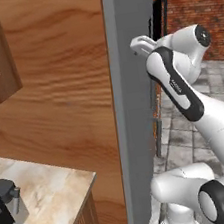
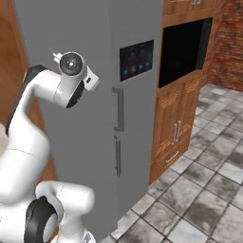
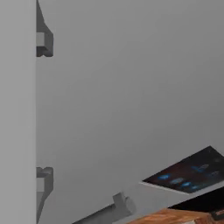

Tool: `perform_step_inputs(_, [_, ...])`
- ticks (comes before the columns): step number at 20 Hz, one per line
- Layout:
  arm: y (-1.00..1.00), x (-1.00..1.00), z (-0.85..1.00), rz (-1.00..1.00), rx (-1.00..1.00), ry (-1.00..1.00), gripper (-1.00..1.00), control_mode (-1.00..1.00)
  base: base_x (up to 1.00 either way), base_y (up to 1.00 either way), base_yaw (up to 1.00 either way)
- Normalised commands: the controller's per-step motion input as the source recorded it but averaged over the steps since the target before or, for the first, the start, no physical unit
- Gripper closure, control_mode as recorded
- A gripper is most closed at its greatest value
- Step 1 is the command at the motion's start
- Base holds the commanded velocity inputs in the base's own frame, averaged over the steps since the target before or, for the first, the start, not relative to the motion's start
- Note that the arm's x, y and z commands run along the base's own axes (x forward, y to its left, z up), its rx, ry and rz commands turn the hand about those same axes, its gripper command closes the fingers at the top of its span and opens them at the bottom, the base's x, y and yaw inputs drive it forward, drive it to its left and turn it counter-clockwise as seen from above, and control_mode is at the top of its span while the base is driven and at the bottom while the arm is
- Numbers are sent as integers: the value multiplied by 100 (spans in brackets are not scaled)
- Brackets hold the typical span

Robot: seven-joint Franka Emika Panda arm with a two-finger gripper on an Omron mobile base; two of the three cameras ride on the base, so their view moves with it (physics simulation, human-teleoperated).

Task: Take the lemon wedge and broccoli from the second highest rack and move them to the highest rack where the lemon wedge and lemon are located, to maximize freezer space. Close the freezer door after rearranging.

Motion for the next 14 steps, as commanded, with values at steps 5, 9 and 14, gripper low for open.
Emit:
perform_step_inputs(5, [42,16,-36,15,0,0,-100,-100,0,0,0])
perform_step_inputs(9, [48,0,-36,13,0,0,-100,-100,0,0,0])
perform_step_inputs(14, [28,-23,-20,4,0,0,-100,-100,0,0,0])
